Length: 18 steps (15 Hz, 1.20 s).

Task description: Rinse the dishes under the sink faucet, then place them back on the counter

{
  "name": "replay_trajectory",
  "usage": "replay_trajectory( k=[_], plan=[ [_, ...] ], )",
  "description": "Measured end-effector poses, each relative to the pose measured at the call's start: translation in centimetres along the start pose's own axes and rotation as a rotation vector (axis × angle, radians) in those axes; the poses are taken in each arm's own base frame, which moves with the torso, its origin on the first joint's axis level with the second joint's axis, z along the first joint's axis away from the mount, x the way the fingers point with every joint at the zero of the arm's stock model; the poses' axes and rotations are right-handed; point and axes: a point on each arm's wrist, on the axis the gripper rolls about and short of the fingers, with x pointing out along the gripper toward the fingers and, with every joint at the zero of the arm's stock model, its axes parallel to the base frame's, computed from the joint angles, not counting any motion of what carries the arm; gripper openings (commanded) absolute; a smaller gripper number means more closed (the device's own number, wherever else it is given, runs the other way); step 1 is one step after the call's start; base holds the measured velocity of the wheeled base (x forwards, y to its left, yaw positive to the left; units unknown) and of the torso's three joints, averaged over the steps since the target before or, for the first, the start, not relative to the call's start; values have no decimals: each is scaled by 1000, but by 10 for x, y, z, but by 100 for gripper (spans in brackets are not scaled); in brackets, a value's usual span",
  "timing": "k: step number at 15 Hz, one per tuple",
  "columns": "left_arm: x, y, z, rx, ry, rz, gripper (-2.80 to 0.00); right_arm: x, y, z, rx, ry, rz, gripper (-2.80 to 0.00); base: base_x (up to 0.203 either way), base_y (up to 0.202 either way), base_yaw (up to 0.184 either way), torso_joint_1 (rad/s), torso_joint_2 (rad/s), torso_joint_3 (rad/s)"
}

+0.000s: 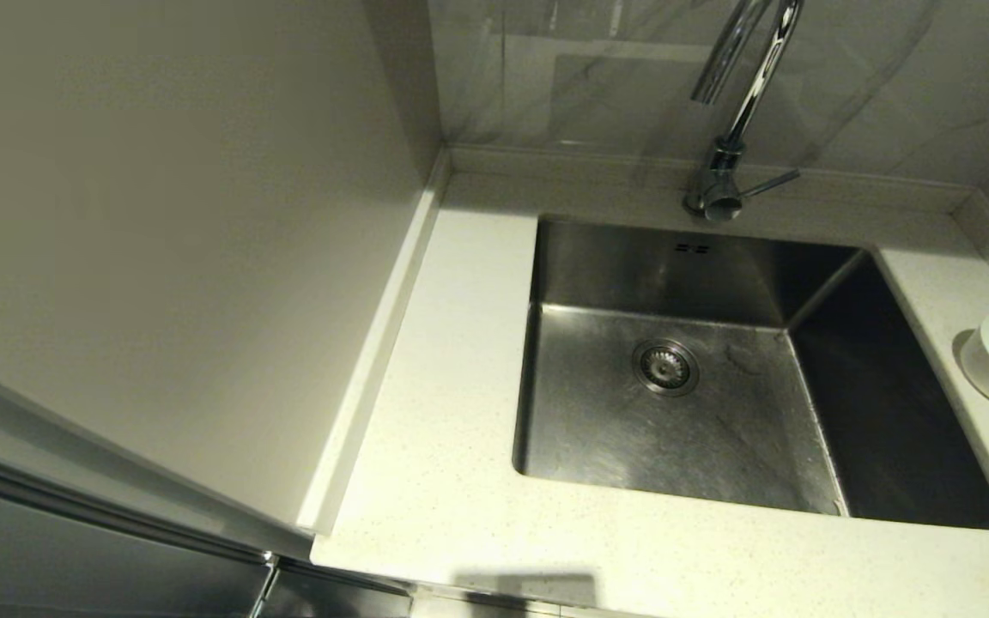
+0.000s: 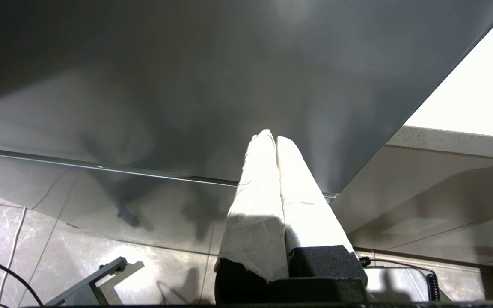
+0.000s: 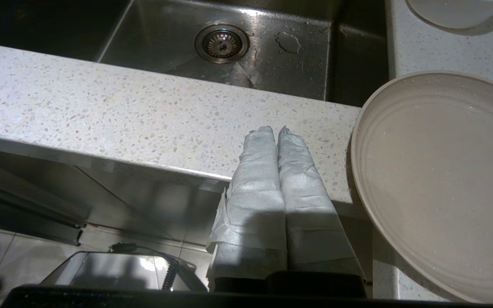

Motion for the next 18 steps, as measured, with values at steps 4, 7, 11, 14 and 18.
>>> replay_trajectory(
  k=[4, 7, 11, 14, 18],
  plan=[
    [0, 0, 0, 0, 0, 0, -280, 0, 0, 0, 0, 0, 0, -280, 0, 0, 0, 0, 0, 0],
    [0, 0, 0, 0, 0, 0, -280, 0, 0, 0, 0, 0, 1, -280, 0, 0, 0, 0, 0, 0],
    [0, 0, 0, 0, 1, 0, -280, 0, 0, 0, 0, 0, 0, -280, 0, 0, 0, 0, 0, 0],
    [0, 0, 0, 0, 0, 0, -280, 0, 0, 0, 0, 0, 0, -280, 0, 0, 0, 0, 0, 0],
    [0, 0, 0, 0, 1, -1, -280, 0, 0, 0, 0, 0, 0, -280, 0, 0, 0, 0, 0, 0]
  ],
)
